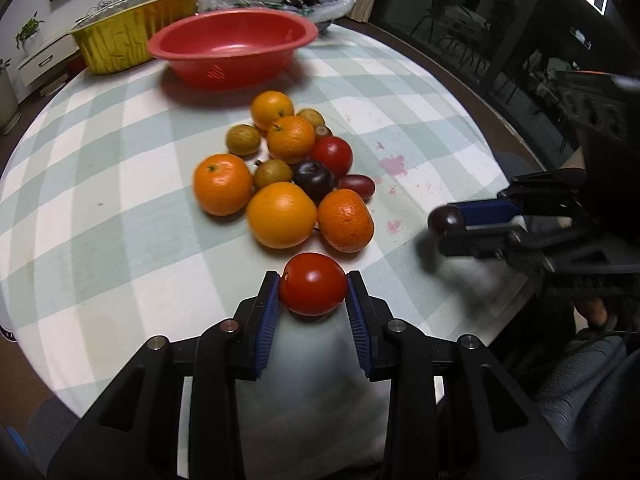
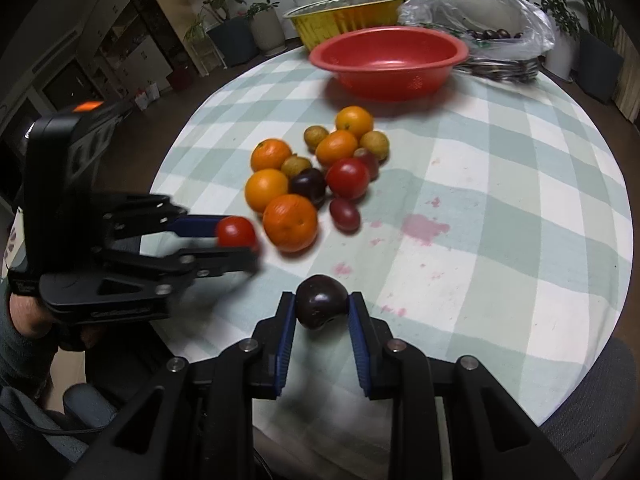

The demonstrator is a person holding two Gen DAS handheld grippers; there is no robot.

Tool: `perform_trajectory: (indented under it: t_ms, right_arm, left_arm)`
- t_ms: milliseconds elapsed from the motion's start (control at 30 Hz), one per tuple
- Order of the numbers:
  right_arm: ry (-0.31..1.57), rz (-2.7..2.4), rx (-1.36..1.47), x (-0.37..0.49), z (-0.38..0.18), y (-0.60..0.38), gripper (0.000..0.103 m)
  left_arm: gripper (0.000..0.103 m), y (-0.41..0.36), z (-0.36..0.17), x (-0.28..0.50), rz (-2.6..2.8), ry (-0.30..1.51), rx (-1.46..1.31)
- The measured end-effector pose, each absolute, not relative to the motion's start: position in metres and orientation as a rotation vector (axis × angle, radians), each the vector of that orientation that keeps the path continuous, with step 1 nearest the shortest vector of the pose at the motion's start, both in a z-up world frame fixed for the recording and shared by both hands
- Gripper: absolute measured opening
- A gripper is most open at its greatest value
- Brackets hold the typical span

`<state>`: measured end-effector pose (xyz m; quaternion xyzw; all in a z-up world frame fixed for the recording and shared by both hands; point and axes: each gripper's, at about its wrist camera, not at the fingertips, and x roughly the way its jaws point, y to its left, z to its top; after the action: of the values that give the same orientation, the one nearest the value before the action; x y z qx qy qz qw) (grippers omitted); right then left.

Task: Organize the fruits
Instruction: 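Grasp the red tomato with the left gripper while the right gripper holds the plum, then carry the tomato and plum in both grippers over the red colander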

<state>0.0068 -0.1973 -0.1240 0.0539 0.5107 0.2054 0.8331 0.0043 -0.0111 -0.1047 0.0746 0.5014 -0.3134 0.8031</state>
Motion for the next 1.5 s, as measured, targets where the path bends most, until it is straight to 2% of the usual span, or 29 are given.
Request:
perform_trajectory:
  t_ms: [200, 300, 500, 800, 1133, 1500]
  right_arm:
    - [1.043, 0.411, 0.139, 0.036, -0.104, -0.218, 0.029]
    - [0.994, 0.399, 0.139, 0.059, -0.083, -0.228, 0.029]
    - [0.900, 0.381, 0.131, 0.132, -0.044, -0.236, 0.029]
    - [0.985, 0.376, 0.037, 0.229, -0.068, -0.219, 0.029]
    - [1.056, 0.368, -0.047, 0.263, -0.100, -0.202, 0.029]
    - [1.076, 0.355, -0.103, 0.278, -0.116, -0.195, 0.030]
  left_arm:
    - [0.031, 0.011, -0.066, 0.036, -0.656, 0.991, 0.121]
    - [0.031, 0.009, -0.037, 0.072, -0.661, 0.903, 0.140]
    - [0.031, -0.014, -0.019, 0.159, -0.618, 0.839, 0.207]
    - [0.031, -0.058, -0.059, 0.247, -0.599, 0.915, 0.296]
    - [0.031, -0.083, -0.099, 0.268, -0.588, 0.978, 0.387]
    - [0.034, -0.093, -0.116, 0.269, -0.596, 1.004, 0.452]
